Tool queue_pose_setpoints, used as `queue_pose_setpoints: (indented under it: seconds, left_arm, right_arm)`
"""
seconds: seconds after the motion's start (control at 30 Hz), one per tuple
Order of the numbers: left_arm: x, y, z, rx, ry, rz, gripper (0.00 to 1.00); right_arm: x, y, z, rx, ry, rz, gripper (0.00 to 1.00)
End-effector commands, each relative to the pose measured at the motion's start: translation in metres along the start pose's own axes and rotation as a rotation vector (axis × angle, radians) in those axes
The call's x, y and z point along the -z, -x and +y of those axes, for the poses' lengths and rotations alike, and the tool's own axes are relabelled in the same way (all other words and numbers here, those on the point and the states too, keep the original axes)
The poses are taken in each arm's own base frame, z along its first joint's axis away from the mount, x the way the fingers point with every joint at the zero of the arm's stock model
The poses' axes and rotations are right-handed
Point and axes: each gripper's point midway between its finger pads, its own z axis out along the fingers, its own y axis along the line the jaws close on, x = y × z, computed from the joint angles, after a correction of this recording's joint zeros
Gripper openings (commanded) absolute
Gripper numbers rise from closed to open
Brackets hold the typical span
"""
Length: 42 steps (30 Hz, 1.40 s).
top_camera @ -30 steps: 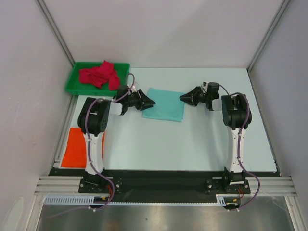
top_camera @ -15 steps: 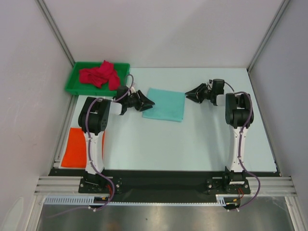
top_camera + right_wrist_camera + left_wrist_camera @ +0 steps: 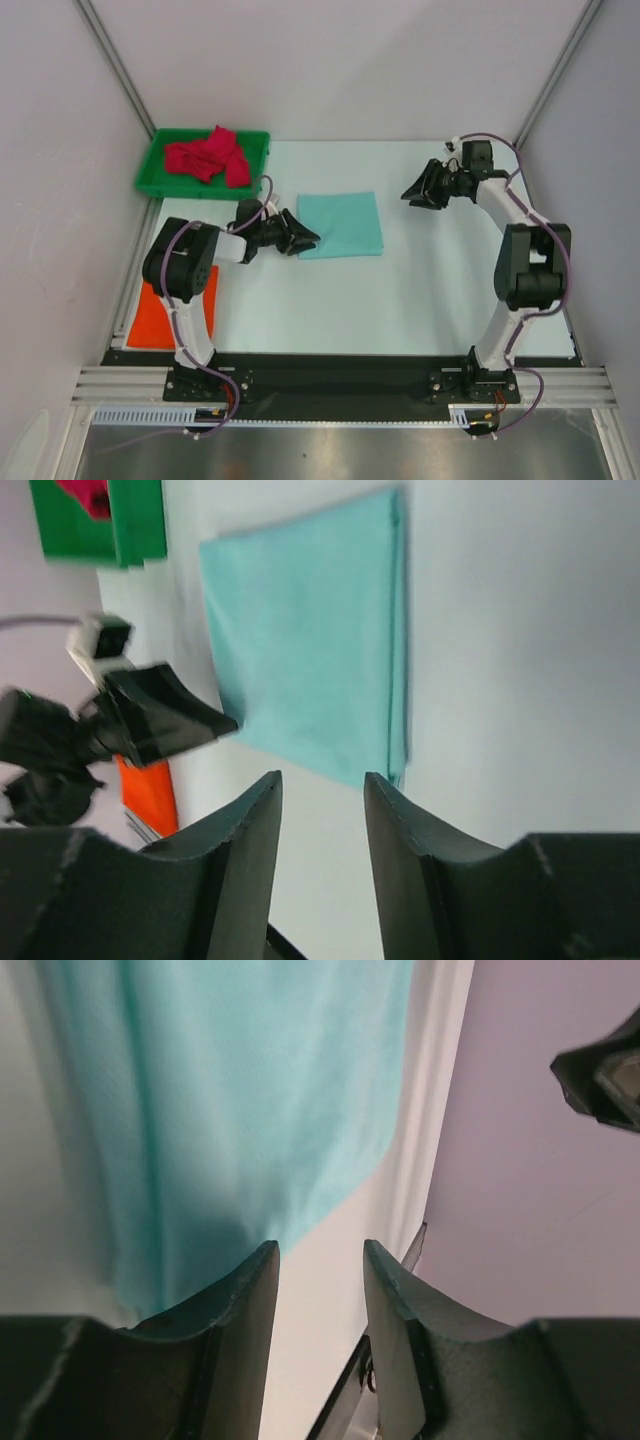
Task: Fold and stack the t-shirts
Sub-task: Fold the tshirt, then neatly place the folded tshirt to the corner
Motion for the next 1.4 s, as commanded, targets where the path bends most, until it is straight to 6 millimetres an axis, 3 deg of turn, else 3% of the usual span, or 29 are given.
queue_pose_setpoints:
  seconds: [0.0,0.03,0.1,0.13,0.2,0.33,0.37,0.43,0.53,0.57,0.6,0.7,0.73,0.87,0.93,1.17,1.37]
  left_arm:
    - [0.026,0.006,-0.047,-0.173,-0.007,-0.042,0.45]
    - [0.032,0.003,-0.043,-0.159,0.049,-0.022,0.46]
    - [0.047,0.022,-0.070,-0.295,0.074,-0.080,0.47]
    - [0.056,0.021,-0.067,-0.310,0.125,-0.068,0.47]
    - [0.071,0.034,-0.085,-0.348,0.157,-0.121,0.47]
    - [0.123,0.031,-0.123,-0.400,0.178,-0.242,0.49]
    - [0.131,0.025,-0.121,-0.400,0.192,-0.254,0.50]
    - [0.154,0.014,-0.127,-0.394,0.212,-0.311,0.51]
    - [0.175,-0.001,-0.091,-0.306,0.332,-0.355,0.52]
    - [0.185,-0.010,-0.082,-0.266,0.359,-0.378,0.53]
    - [0.195,-0.014,-0.064,-0.216,0.435,-0.401,0.54]
    - [0.210,-0.024,-0.042,-0.140,0.501,-0.424,0.56]
    - [0.213,-0.023,-0.037,-0.134,0.524,-0.433,0.57]
    - [0.207,-0.019,-0.033,-0.119,0.543,-0.392,0.58]
    - [0.203,-0.016,-0.028,-0.127,0.567,-0.360,0.58]
    - [0.207,0.002,-0.013,-0.047,0.625,-0.397,0.58]
    - [0.211,0.008,0.008,0.067,0.651,-0.402,0.57]
  right_arm:
    - [0.025,-0.050,0.005,0.197,-0.122,0.082,0.45]
    - [0.030,-0.068,0.015,0.234,-0.122,0.096,0.46]
    - [0.034,-0.081,0.027,0.308,-0.158,0.083,0.49]
    - [0.036,-0.099,0.048,0.390,-0.143,0.090,0.51]
    - [0.038,-0.109,0.060,0.479,-0.194,0.065,0.52]
    - [0.042,-0.141,0.108,0.718,-0.220,-0.007,0.58]
    - [0.042,-0.159,0.128,0.802,-0.187,-0.013,0.62]
    - [0.037,-0.161,0.135,0.881,-0.221,-0.078,0.67]
    - [0.025,-0.188,0.151,1.070,-0.197,-0.104,0.69]
    - [0.022,-0.189,0.149,1.179,-0.227,-0.114,0.69]
    - [0.012,-0.211,0.149,1.264,-0.209,-0.077,0.69]
    - [-0.007,-0.232,0.146,1.484,-0.209,-0.072,0.70]
    - [-0.017,-0.251,0.140,1.658,-0.194,-0.036,0.70]
    - [-0.042,-0.287,0.131,1.941,-0.107,0.033,0.70]
    - [-0.058,-0.294,0.119,2.007,-0.125,0.083,0.69]
    - [-0.111,-0.294,0.119,2.137,-0.189,0.143,0.64]
    - [-0.139,-0.285,0.110,2.133,-0.229,0.201,0.57]
